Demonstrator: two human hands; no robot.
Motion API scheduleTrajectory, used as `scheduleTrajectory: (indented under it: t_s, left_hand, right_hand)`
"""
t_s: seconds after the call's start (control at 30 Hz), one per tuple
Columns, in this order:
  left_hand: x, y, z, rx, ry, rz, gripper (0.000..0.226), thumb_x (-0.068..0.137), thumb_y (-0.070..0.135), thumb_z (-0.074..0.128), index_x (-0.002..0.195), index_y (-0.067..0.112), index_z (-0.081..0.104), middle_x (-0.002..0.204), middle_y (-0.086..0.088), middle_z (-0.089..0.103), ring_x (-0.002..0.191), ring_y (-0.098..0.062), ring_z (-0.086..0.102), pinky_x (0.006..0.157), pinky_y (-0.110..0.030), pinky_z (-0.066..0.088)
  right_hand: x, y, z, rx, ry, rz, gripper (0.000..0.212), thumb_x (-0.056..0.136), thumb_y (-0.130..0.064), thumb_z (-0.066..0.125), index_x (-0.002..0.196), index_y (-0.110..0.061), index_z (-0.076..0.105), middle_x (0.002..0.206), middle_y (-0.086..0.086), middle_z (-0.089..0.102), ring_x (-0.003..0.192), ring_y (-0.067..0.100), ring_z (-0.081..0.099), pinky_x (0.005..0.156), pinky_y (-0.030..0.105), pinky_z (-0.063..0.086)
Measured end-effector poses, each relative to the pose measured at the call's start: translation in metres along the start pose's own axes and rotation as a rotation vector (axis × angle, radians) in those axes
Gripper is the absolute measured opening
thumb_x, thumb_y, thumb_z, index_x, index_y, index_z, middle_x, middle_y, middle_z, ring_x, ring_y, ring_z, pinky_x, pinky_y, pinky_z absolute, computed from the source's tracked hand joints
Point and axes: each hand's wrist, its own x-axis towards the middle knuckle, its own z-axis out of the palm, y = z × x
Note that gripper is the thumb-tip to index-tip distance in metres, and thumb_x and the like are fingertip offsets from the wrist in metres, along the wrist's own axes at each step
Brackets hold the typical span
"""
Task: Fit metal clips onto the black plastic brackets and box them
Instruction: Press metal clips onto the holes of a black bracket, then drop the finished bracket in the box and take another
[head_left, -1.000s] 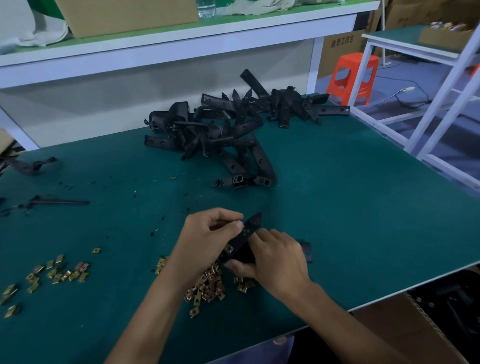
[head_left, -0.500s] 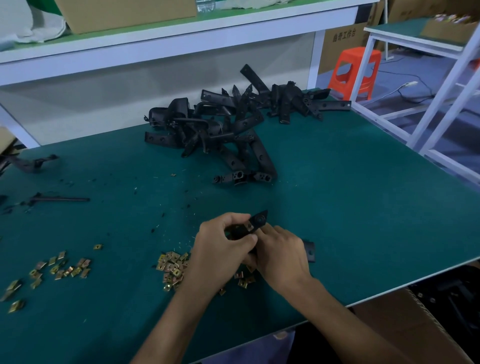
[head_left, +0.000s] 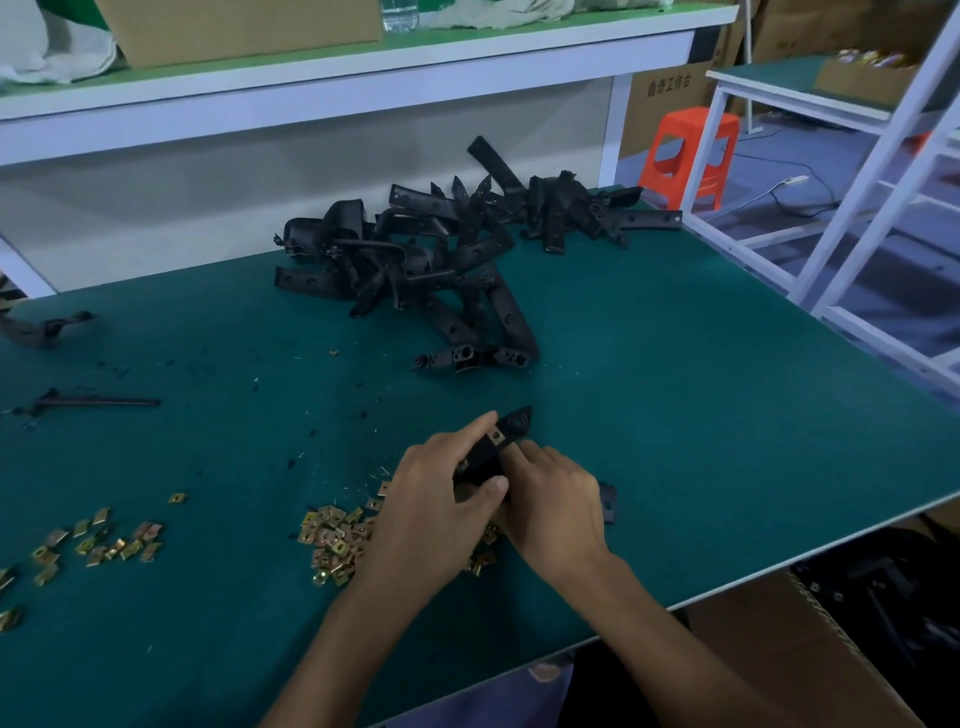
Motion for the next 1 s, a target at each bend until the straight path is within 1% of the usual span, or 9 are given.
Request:
scheduleTrajectory:
  t_s: [0.03,0.2,0.37,0.5,0.6,0.67,0.77,0.9,1.0]
  left_hand:
    - [-0.002,-0.001,0.001,0.009,0.002,0.004,0.062,0.09,0.032,0.069,0.145,0.046,0.045,0.123,0.031,0.053,0.116,0.013,0.044,0.09,-0.002,0.031]
    - [-0.01,-0.001,-0.006,0.016,0.073,0.02,0.049,0.092,0.039,0.063,0.137,0.051,0.049,0.119,0.043,0.048,0.119,0.012,0.042,0.093,-0.012,0.034]
    - [-0.014,-0.002,-0.017,-0.089,0.059,-0.032,0.033,0.093,0.058,0.05,0.124,0.05,0.06,0.12,0.03,0.058,0.115,-0.001,0.054,0.098,-0.035,0.043]
    - [-0.012,-0.005,-0.014,-0.129,-0.033,-0.037,0.038,0.079,0.076,0.043,0.113,0.065,0.057,0.11,0.042,0.056,0.098,0.003,0.055,0.09,-0.034,0.042]
    - [-0.01,-0.016,0.0,-0.049,-0.05,-0.03,0.048,0.077,0.088,0.04,0.117,0.068,0.055,0.109,0.053,0.052,0.095,0.001,0.061,0.079,-0.036,0.051]
    - [-0.004,-0.035,0.014,-0.019,-0.062,-0.016,0.058,0.078,0.093,0.039,0.125,0.062,0.056,0.117,0.046,0.057,0.1,0.001,0.064,0.081,-0.039,0.057]
    - [0.01,-0.065,0.039,0.0,-0.096,-0.004,0.06,0.082,0.089,0.042,0.131,0.057,0.055,0.12,0.037,0.063,0.104,0.004,0.065,0.074,-0.04,0.062]
    - [0.019,-0.077,0.063,-0.006,-0.153,0.031,0.058,0.083,0.085,0.048,0.131,0.054,0.058,0.12,0.031,0.066,0.105,0.003,0.067,0.091,-0.041,0.057]
    - [0.017,-0.066,0.067,-0.02,-0.188,0.032,0.062,0.081,0.086,0.048,0.13,0.052,0.059,0.12,0.03,0.067,0.105,0.007,0.065,0.082,-0.028,0.057]
  right_hand:
    - [0.0,0.001,-0.001,0.002,-0.002,0.021,0.029,0.082,-0.043,0.071,0.074,-0.018,0.059,0.062,-0.005,0.056,0.051,0.019,0.053,0.048,0.024,0.024]
    - [-0.001,-0.003,-0.014,0.084,0.006,0.151,0.059,0.09,-0.073,0.039,0.081,-0.019,0.063,0.069,-0.005,0.063,0.06,0.018,0.06,0.048,0.026,0.034]
    - [-0.02,0.001,-0.036,0.049,-0.117,0.249,0.064,0.085,-0.082,0.037,0.096,-0.025,0.065,0.084,-0.008,0.065,0.079,0.016,0.061,0.061,0.031,0.039]
    - [-0.054,0.011,-0.066,0.092,-0.141,0.378,0.073,0.083,-0.088,0.028,0.102,-0.027,0.063,0.088,-0.008,0.062,0.086,0.016,0.058,0.066,0.034,0.038]
    - [-0.099,0.021,-0.092,0.072,-0.026,0.525,0.067,0.082,-0.088,0.032,0.094,-0.029,0.06,0.088,-0.009,0.064,0.087,0.012,0.057,0.067,0.031,0.035]
    - [-0.131,0.03,-0.113,0.083,-0.022,0.665,0.064,0.078,-0.09,0.033,0.095,-0.032,0.055,0.089,-0.013,0.064,0.091,0.01,0.057,0.072,0.032,0.038]
    - [-0.171,0.043,-0.142,0.088,0.012,0.802,0.042,0.076,-0.088,0.031,0.092,-0.05,0.035,0.073,-0.022,0.049,0.088,0.011,0.053,0.066,0.035,0.037]
    - [-0.198,0.08,-0.184,-0.073,0.084,0.921,0.063,0.082,-0.084,0.031,0.092,-0.029,0.059,0.072,-0.01,0.054,0.071,0.018,0.057,0.059,0.038,0.04]
    - [-0.198,0.135,-0.213,-0.236,0.115,0.973,0.062,0.09,-0.081,0.035,0.08,-0.022,0.05,0.064,-0.007,0.052,0.062,0.023,0.056,0.055,0.037,0.043]
